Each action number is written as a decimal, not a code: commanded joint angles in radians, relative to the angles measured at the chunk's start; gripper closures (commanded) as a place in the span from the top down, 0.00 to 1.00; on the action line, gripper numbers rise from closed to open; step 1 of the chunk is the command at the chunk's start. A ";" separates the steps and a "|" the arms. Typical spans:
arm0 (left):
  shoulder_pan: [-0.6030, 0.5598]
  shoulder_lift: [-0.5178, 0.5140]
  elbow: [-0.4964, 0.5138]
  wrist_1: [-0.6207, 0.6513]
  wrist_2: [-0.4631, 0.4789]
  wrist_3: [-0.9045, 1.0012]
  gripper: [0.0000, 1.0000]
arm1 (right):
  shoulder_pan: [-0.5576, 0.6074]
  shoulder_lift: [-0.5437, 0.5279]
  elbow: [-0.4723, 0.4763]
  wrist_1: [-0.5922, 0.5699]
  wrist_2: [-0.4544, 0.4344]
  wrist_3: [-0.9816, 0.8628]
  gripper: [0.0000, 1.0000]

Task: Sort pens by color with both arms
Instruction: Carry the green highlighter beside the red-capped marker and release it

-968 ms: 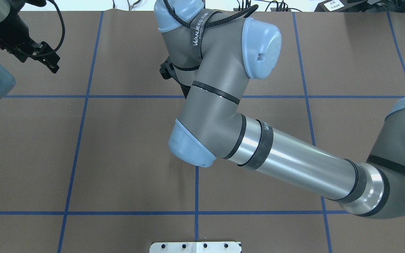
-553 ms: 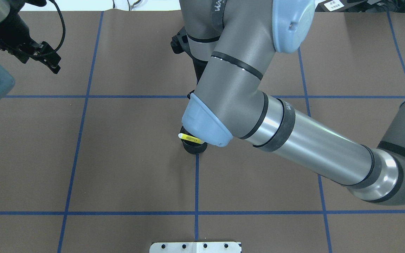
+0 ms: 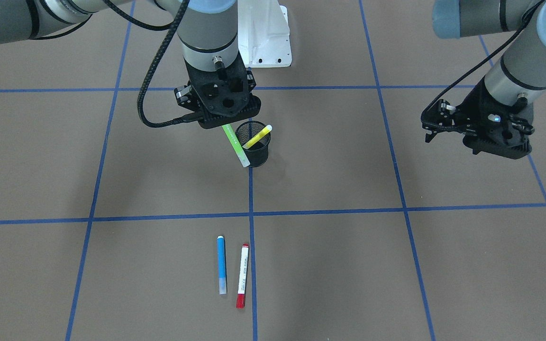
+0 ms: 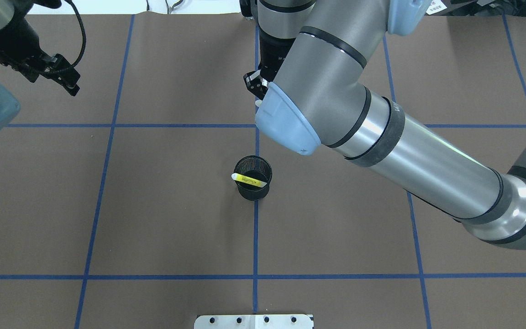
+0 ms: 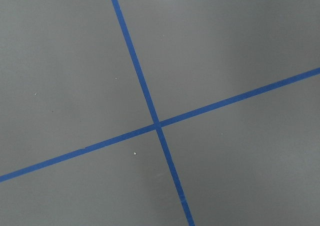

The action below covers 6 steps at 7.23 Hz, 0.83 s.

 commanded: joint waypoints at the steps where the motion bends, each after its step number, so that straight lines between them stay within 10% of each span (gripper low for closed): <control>1: 0.000 0.000 0.000 0.000 0.000 -0.001 1.00 | 0.007 0.007 -0.083 0.225 -0.077 0.214 0.00; 6: 0.002 0.000 -0.002 -0.003 0.000 -0.011 1.00 | -0.075 0.075 -0.438 0.533 -0.417 0.652 0.00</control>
